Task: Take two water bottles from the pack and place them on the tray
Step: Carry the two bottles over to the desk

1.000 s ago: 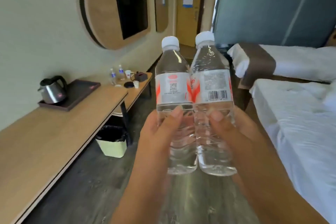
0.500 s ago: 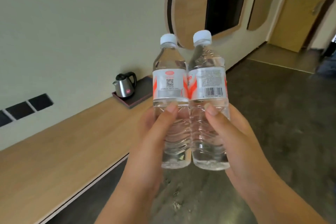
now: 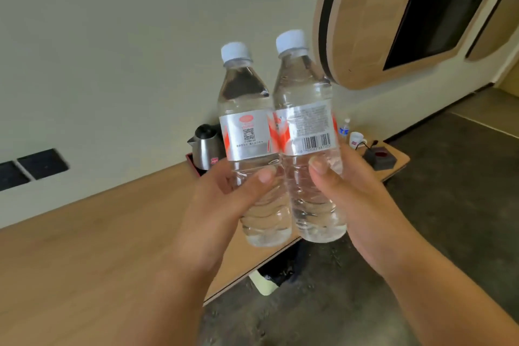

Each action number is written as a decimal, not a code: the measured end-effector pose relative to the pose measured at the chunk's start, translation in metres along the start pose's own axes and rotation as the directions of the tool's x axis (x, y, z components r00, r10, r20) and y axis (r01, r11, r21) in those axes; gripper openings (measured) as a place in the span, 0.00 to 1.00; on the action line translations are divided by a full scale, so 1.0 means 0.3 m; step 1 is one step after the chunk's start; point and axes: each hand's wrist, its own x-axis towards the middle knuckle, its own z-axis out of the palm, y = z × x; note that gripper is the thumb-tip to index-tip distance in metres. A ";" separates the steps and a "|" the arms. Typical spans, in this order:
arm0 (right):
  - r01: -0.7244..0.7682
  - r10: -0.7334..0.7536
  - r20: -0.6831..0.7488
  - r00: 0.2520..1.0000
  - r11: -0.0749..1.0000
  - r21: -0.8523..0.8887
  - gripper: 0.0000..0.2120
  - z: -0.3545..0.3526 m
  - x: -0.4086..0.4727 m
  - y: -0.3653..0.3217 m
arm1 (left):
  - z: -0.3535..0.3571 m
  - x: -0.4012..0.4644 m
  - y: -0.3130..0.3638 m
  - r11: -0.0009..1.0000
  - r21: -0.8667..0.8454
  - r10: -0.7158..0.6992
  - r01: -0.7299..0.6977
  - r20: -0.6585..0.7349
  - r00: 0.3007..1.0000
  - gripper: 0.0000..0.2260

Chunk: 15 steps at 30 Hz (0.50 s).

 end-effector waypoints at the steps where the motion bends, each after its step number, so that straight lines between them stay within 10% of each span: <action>1: -0.033 0.033 0.028 0.999 0.999 0.002 0.19 -0.016 0.061 0.021 | -0.013 0.081 -0.017 1.000 0.024 -0.010 0.010 -0.004 1.000 0.21; 15: -0.154 0.184 0.275 0.944 0.980 -0.125 0.21 -0.304 0.877 0.328 | -0.048 0.771 -0.282 0.957 0.102 -0.253 0.272 -0.164 0.953 0.20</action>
